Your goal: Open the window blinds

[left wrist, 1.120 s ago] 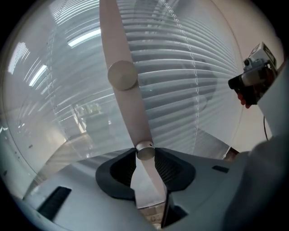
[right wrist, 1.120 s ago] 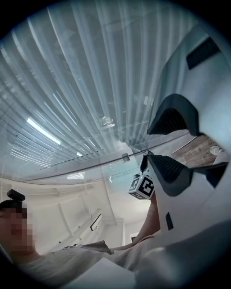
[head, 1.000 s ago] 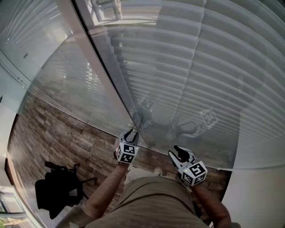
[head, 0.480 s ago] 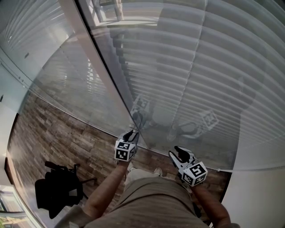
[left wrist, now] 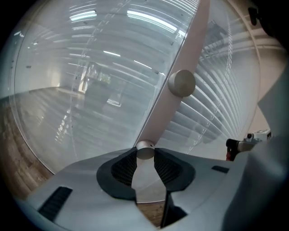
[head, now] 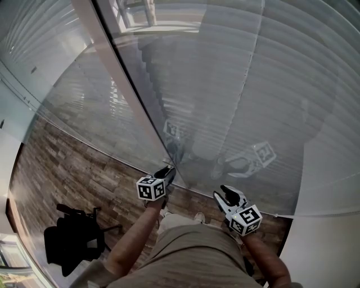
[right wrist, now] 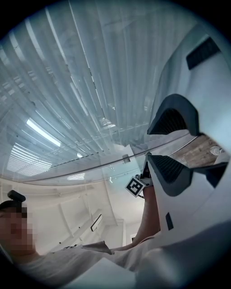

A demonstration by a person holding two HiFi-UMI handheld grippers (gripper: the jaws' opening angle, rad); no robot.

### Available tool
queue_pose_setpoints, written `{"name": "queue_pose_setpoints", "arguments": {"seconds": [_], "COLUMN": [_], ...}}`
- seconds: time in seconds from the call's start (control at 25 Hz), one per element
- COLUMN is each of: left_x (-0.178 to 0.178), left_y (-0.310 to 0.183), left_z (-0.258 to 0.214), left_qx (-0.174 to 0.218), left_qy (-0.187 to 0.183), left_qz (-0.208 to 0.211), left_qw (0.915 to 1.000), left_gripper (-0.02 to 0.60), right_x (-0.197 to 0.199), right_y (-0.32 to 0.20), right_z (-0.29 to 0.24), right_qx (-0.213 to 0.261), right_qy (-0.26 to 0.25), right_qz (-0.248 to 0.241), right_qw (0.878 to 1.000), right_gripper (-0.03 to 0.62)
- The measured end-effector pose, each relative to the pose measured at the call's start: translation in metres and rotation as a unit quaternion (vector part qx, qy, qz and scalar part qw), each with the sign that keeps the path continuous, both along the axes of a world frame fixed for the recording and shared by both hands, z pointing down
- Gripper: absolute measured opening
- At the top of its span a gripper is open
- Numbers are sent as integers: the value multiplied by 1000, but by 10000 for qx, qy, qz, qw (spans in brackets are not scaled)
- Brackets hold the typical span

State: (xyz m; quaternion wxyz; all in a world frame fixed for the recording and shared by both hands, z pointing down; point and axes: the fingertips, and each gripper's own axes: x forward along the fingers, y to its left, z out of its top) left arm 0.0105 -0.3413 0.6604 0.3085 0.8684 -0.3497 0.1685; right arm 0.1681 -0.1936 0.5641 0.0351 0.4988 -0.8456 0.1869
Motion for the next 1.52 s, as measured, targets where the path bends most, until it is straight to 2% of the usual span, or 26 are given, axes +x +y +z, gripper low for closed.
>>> {"name": "queue_pose_setpoints", "arguments": {"seconds": [0.2, 0.44, 0.56, 0.68, 0.88, 1.2, 1.52], "left_x": [0, -2, -3, -1, -1, -1, -1], "left_y": [-1, -6, -6, -6, -7, -7, -8], "left_z": [1, 5, 5, 3, 3, 3, 3], "left_qx": [-436, -747, -977, -1258, -1462, -2095, -2754], "left_qy": [666, 1052, 1390, 1835, 2068, 2978, 4029], "left_qz": [-146, -218, -317, -410, -412, -584, -815], "left_qw": [9967, 9914, 9849, 9741, 9665, 9295, 8690], "left_gripper": [133, 133, 133, 133, 133, 133, 134], "right_x": [-1, -1, -1, -1, -1, -2, -1], "right_y": [-1, -5, -4, -3, -3, -4, -5], "right_z": [0, 2, 4, 5, 8, 9, 9], "right_qx": [1, -14, -18, -35, -48, -51, -62], "right_qy": [-19, -18, -23, -18, -7, -12, -6], "right_qz": [2, 21, 29, 36, 37, 25, 13], "right_qw": [10000, 10000, 10000, 10000, 10000, 10000, 10000], "right_gripper": [137, 137, 137, 137, 137, 137, 137]}}
